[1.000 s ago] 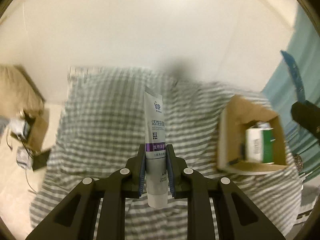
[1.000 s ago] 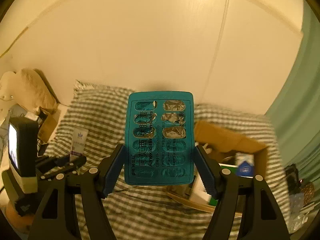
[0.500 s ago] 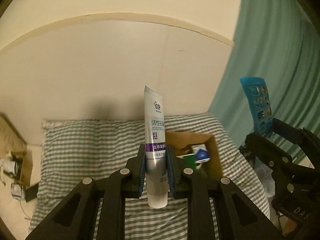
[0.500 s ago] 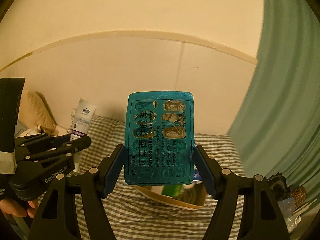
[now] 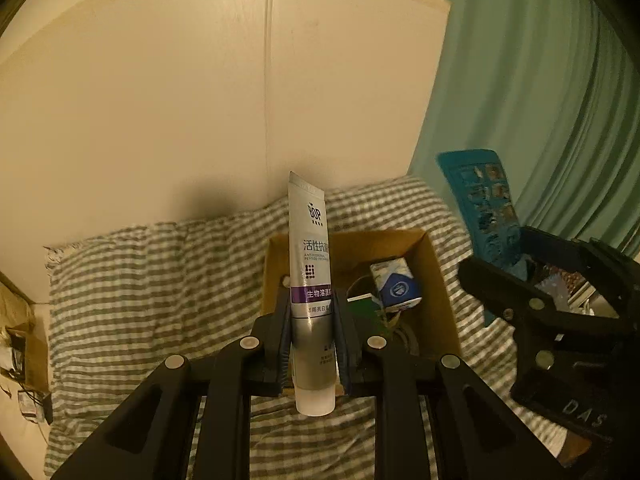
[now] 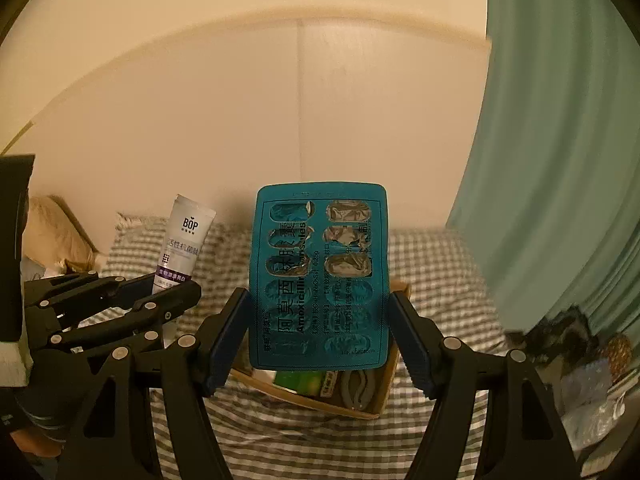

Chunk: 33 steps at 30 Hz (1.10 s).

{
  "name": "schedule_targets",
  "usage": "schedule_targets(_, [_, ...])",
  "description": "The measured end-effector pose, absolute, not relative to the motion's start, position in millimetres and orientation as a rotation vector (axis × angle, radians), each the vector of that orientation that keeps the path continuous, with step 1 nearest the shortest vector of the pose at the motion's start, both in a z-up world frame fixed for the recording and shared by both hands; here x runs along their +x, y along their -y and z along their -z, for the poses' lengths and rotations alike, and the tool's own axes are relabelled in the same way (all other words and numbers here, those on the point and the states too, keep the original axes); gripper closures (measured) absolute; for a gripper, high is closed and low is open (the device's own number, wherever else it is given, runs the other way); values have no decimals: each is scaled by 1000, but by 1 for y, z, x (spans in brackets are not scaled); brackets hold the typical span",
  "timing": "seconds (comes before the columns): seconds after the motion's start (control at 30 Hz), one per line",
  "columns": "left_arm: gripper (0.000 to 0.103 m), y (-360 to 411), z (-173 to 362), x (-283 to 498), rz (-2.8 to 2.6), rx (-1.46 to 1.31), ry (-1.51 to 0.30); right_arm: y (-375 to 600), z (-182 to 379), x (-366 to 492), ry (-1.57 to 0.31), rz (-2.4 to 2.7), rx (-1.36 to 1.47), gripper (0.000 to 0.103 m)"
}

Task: Organize objects
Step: 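Carry blister pack and white tube over the cardboard box, then lower both items into the box and open both tools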

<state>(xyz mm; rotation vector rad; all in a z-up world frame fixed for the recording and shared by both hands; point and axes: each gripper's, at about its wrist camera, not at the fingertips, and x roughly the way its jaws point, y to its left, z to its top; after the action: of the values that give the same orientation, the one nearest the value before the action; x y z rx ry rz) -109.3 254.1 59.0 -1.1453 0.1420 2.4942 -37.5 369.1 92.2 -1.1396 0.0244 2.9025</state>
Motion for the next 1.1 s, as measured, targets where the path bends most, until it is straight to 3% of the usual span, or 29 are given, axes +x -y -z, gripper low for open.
schedule_targets(0.3, [84,-280,-6,-145,-2482,-1245,-196,-405,-31,-92,-89,-2810,-1316,34])
schedule_targets(0.5, [84,-293,13,-165,-2501,-1264,-345,-405,-4,-124,-88,-2801,-1361,34])
schedule_targets(0.7, [84,-291,32,-187,-2495,-1307,-334,-394,20,-141,13,-2805,-1401,34])
schedule_targets(1.1, [83,-293,52,-190,-2466,-1381,-340,-412,45,-145,45,-2723,-1547,33])
